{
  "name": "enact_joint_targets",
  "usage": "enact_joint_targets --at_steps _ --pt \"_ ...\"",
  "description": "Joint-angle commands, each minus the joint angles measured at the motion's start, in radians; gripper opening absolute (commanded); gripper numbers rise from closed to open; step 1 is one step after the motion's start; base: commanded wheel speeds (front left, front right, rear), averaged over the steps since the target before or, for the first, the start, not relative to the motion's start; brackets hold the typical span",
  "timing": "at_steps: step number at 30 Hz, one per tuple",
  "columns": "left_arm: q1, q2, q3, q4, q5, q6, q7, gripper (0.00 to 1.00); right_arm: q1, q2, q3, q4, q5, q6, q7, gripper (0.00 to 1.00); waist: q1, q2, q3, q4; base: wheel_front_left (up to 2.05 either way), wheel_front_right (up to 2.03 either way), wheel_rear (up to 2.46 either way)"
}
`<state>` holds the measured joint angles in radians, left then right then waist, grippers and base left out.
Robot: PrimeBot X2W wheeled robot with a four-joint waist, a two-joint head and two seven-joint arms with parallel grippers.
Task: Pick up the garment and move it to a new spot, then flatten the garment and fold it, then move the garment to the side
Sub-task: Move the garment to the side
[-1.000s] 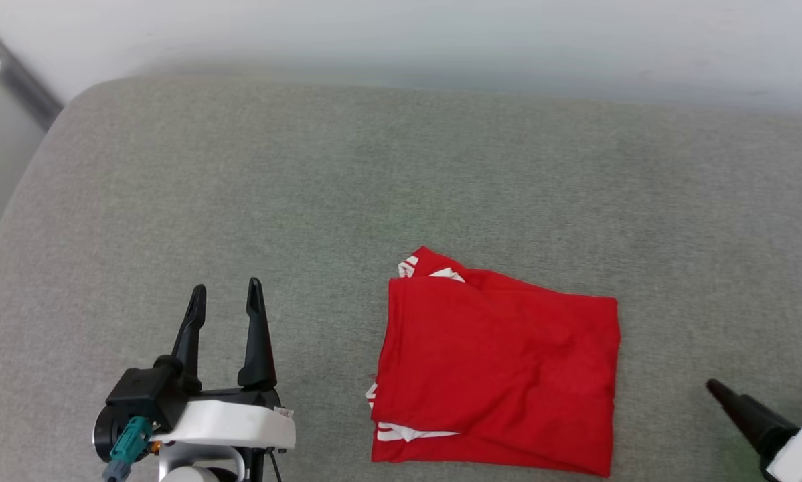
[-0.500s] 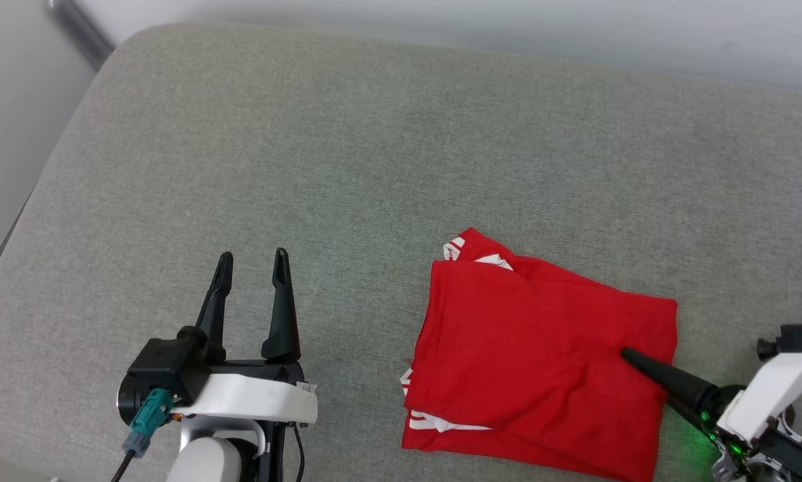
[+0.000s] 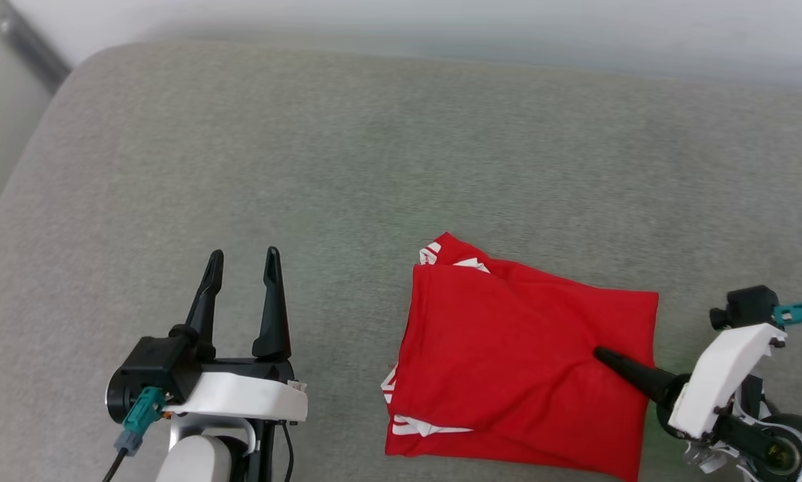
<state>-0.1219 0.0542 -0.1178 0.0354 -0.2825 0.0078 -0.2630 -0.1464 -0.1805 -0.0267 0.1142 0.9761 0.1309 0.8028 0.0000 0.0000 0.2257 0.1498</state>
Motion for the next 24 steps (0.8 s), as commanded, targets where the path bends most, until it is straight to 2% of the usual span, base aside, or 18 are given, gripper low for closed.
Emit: enact_joint_targets --at_steps 1,2,3,9,16,24 --pt "0.002 0.002 0.007 -0.002 0.011 -0.004 -0.002 1.0 -0.014 -0.026 0.03 -0.015 -0.05 0.0 -0.018 0.0 0.0 0.0 -0.015 -0.05 0.0 0.0 0.0" --pt "0.004 0.001 0.008 -0.004 0.016 -0.007 -0.002 1.0 -0.016 -0.047 0.045 -0.018 -0.091 -0.001 -0.03 0.0 0.0 0.0 -0.016 -0.067 0.0 0.0 0.0" --pt "0.005 0.005 0.011 -0.01 0.029 -0.014 -0.002 1.0 -0.03 -0.093 0.09 -0.009 -0.21 0.0 -0.056 0.0 0.0 0.0 -0.017 -0.13 0.0 0.0 0.0" --pt "-0.011 0.017 0.01 -0.021 0.048 -0.023 -0.002 1.0 -0.095 -0.139 0.122 0.046 -0.376 -0.001 -0.115 0.0 0.0 0.0 0.008 -0.272 0.0 0.0 0.0" --pt "-0.054 0.039 -0.01 -0.036 0.07 -0.032 0.013 1.0 -0.237 -0.152 0.168 0.171 -0.44 -0.001 -0.234 0.0 0.0 0.0 0.066 -0.441 0.0 0.0 0.0" --pt "-0.142 0.057 -0.06 -0.081 0.099 -0.058 0.057 1.0 -0.396 -0.209 0.145 0.358 -0.492 -0.001 -0.363 0.0 0.0 0.0 0.168 -0.526 0.0 0.0 0.0"
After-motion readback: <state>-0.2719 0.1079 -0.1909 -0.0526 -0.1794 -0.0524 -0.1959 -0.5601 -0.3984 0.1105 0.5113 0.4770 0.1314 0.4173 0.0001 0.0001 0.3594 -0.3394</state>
